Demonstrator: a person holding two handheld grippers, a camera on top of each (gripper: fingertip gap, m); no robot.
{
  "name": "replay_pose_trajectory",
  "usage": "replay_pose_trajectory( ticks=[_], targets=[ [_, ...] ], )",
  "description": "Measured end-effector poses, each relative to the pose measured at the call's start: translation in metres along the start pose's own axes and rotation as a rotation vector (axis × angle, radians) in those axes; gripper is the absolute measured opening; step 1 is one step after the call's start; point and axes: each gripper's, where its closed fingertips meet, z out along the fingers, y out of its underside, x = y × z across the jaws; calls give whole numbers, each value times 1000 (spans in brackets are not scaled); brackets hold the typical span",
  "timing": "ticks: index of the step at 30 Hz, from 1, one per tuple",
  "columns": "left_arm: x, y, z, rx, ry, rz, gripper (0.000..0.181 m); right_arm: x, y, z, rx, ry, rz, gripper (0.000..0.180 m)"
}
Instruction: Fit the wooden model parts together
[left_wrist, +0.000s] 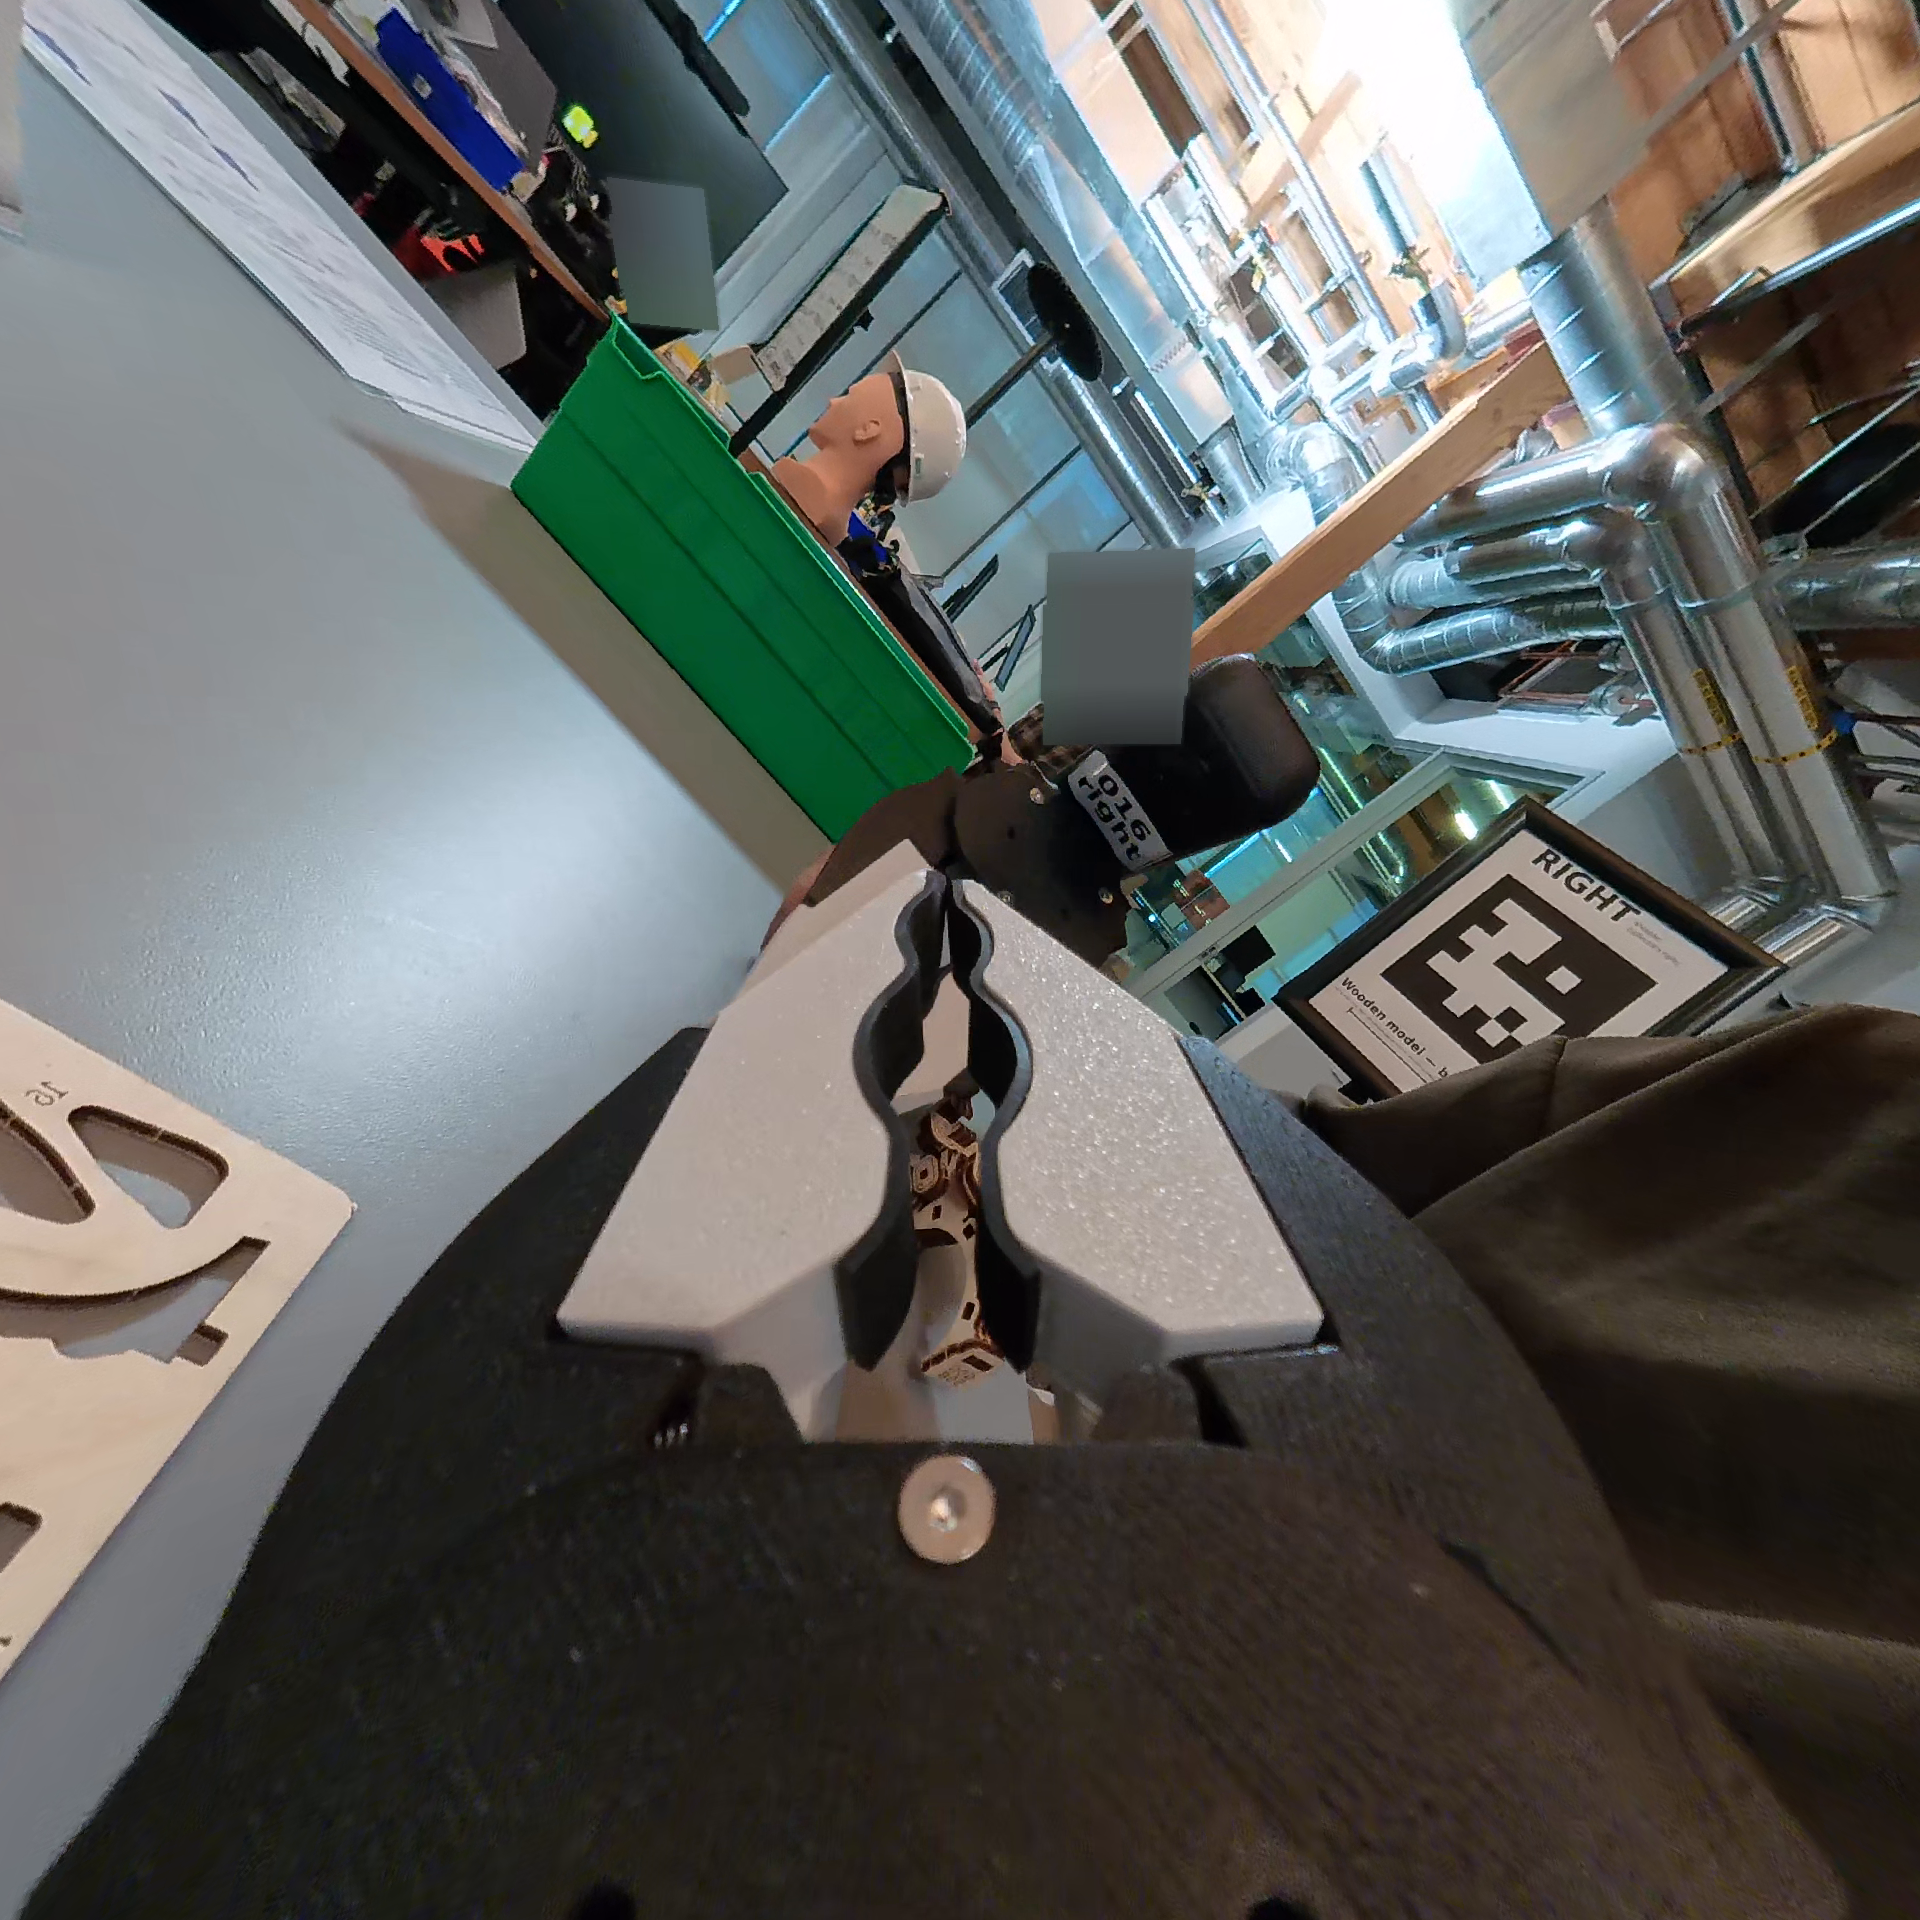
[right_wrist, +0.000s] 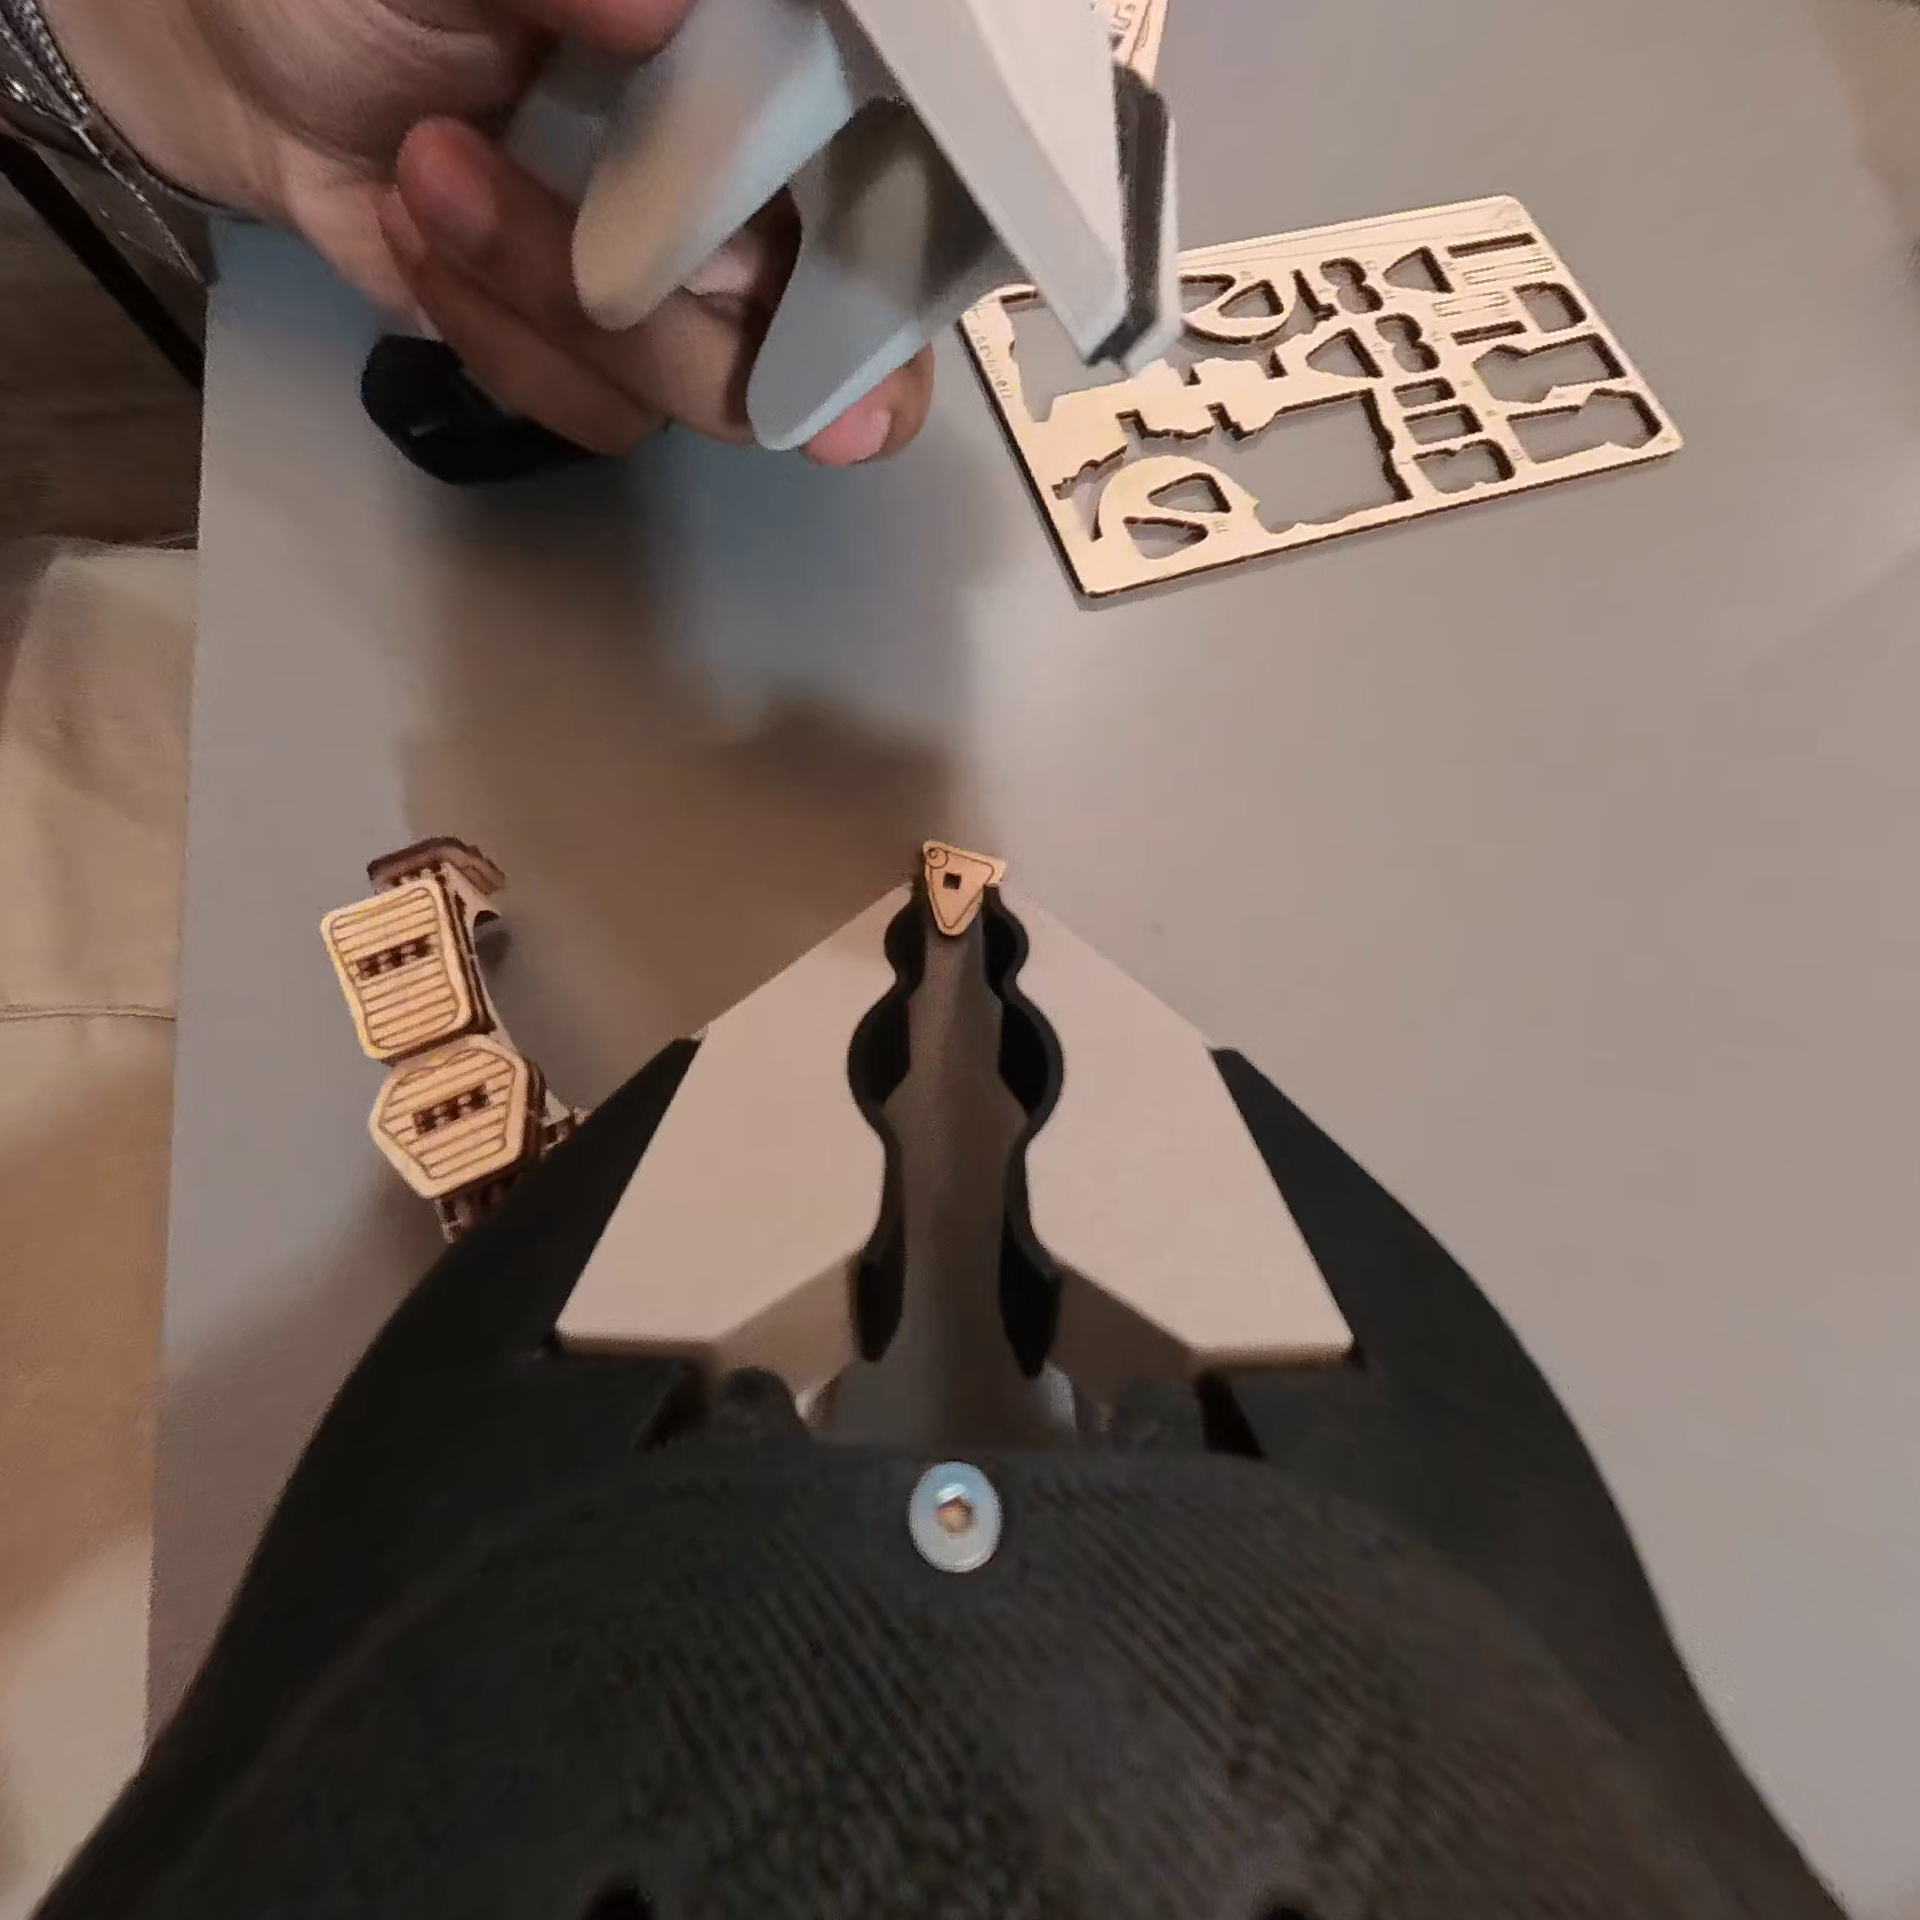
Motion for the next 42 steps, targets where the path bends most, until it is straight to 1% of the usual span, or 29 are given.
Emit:
replay_pose_trajectory(
  ticks=[4, 6, 9, 11, 13, 15, 17, 20, 23, 27, 30, 42],
  targets=[
    [0, 0, 0, 2, -2, 0, 0, 1, 0, -1, 6, -14, 25, 8],
    [-1, -1, 0, 7, -5, 1, 0, 1, -8, -6, 59, -32, 59, 8],
    [-1, -3, -1, 21, -11, -1, 2, 2, -37, -27, 275, -119, 180, 8],
    [-1, -4, -2, 27, -9, 1, 5, 2, -57, -47, 447, -217, 280, 8],
    [1, -4, -1, 31, -1, 17, 9, 2, -72, -67, 584, -329, 372, 8],
    [7, -2, 1, 21, 18, 48, 13, 1, -82, -83, 691, -447, 459, 8],
    [14, 3, 5, -2, 38, 85, 19, -1, -89, -92, 753, -551, 521, 8],
    [24, 13, 11, -48, 64, 152, 25, -9, -93, -95, 770, -653, 560, 8],
    [36, 19, 14, -64, 102, 200, 25, -15, -96, -93, 763, -710, 590, 8],
    [37, 18, 14, -53, 97, 218, 21, -14, -88, -80, 698, -732, 677, 8],
    [36, 15, 13, -35, 91, 213, 14, -11, -87, -79, 699, -778, 749, 8],
    [33, 15, 12, -41, 92, 202, 13, -10, -84, -77, 690, -774, 756, 8]
  ],
)
